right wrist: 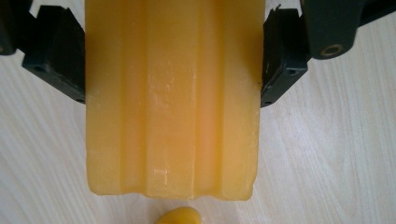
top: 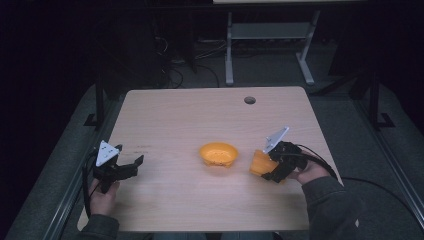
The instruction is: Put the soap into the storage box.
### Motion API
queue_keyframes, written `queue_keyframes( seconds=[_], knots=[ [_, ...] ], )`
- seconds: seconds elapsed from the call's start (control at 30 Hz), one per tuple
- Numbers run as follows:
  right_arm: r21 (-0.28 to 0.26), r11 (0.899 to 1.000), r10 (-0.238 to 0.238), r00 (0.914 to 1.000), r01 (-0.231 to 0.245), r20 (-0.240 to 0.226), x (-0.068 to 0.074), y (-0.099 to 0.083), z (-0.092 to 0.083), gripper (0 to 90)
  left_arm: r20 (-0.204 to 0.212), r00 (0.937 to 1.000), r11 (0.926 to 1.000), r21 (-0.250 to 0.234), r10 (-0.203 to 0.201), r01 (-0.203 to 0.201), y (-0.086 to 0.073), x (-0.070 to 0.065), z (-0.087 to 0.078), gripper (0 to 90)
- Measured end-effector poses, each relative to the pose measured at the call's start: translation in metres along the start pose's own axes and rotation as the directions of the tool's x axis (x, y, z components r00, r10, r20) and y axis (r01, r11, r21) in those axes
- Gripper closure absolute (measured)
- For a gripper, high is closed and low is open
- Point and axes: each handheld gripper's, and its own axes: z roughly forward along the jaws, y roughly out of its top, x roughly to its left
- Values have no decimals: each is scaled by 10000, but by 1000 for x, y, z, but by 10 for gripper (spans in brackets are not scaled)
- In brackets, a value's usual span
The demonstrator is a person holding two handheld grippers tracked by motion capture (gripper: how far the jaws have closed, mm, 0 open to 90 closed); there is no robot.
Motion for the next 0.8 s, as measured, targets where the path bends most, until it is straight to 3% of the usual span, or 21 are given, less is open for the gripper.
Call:
queue_keyframes(
  seconds=[0.8],
  knots=[
    [184, 9959, -879, 9959, 883, -195, -10, 47, -1, 207, -4, 9999, 9999, -65, -111, 111, 0, 1, 0, 141]
  ],
)
